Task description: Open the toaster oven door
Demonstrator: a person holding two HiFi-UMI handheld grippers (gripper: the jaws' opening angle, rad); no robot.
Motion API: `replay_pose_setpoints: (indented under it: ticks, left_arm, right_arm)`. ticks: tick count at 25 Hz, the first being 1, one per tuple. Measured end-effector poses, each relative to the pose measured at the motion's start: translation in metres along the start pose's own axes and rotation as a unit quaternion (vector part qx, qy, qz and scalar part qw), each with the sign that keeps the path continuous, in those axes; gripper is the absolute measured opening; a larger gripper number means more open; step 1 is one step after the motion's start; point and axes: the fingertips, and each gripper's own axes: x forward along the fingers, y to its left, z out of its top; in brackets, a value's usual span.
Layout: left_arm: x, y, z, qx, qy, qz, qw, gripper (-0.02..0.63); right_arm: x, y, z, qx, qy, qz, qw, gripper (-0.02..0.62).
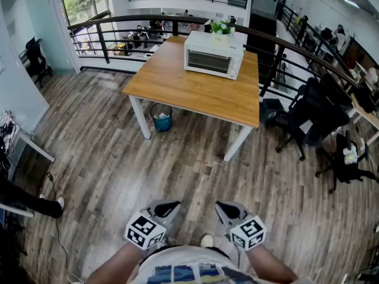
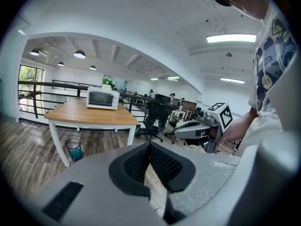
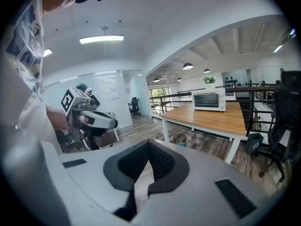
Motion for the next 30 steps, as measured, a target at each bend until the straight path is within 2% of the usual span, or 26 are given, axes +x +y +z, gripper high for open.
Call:
replay_pose_setpoints:
  ticks: [4, 8, 13, 16, 20, 24, 30]
  left_arm:
    - [-0.038, 0.062, -0.004, 0.005, -0.007, 0.010, 0.9999, 0.003]
    - [-0.066, 0.099, -0.011, 0.006, -0.008, 0.005, 0.9999, 0.003]
    - [-0.087, 0.141, -0.023, 0.010, 0.003, -0.013, 0.9999, 0.003]
    - [-0.081, 0.168, -0.021, 0.004, 0.001, -0.012, 0.9999, 0.003]
    - [-0.042, 0.197, 0.000, 0.000, 0.001, -0.017, 0.9999, 0.003]
    - [0.000, 0.229, 0.036, -0.006, 0.008, -0.021, 0.9997, 0.003]
    - [0.089, 0.263, 0.103, 0.030, 0.028, -0.038, 0.9984, 0.003]
  right_arm:
    - [0.060, 0.032, 0.027, -0.014, -0.011, 0.000, 1.000, 0.000]
    - [0.104, 0.055, 0.043, -0.013, -0.021, -0.007, 1.000, 0.000]
    - [0.148, 0.080, 0.041, 0.022, -0.017, -0.024, 0.999, 0.000]
    - [0.167, 0.081, 0.043, 0.011, -0.012, -0.032, 0.999, 0.003]
    - [0.193, 0.036, 0.058, 0.019, -0.017, -0.045, 0.999, 0.039]
    - [0.231, -0.030, 0.080, 0.026, -0.016, -0.044, 0.999, 0.048]
    - [0.268, -0.142, 0.136, 0.036, -0.048, -0.059, 0.996, 0.059]
